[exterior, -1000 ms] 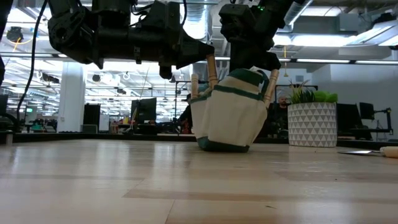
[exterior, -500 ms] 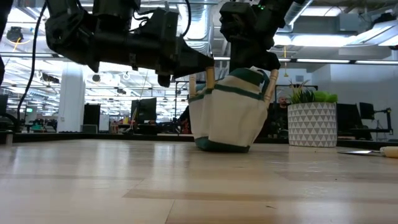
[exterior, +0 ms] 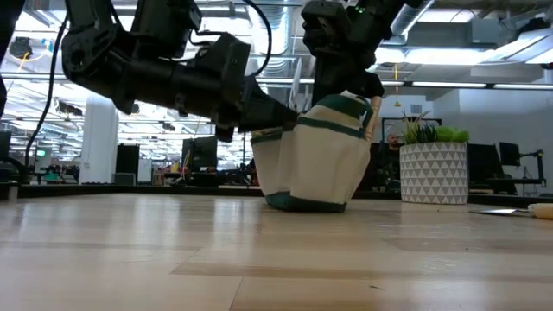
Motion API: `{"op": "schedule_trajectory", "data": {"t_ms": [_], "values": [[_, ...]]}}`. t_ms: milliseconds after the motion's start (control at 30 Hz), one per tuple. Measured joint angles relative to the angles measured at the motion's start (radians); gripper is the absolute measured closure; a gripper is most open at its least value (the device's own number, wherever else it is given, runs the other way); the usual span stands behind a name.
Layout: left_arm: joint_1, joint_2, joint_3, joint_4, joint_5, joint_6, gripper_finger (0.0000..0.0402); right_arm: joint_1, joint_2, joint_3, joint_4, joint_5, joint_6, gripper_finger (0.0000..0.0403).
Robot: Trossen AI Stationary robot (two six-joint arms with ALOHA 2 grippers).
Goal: Pick & Place Garden tools in Gardening bag
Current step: Put the brown trowel into the gardening bag
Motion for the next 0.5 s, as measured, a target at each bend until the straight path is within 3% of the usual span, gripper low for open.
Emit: {"op": "schedule_trajectory", "data": {"t_ms": [300, 500], "values": [[-0.01, 0.036, 0.0, 0.006, -0.014, -0.01, 0.0386, -0.006, 0.0, 0.0, 0.011, 0.003, 0.002, 0.0403], [-0.01, 0.002, -0.003, -0.027, -0.014, -0.01, 0.0345, -0.013, 0.0, 0.0, 0.015, 0.004, 0.001, 0.0403]]}}
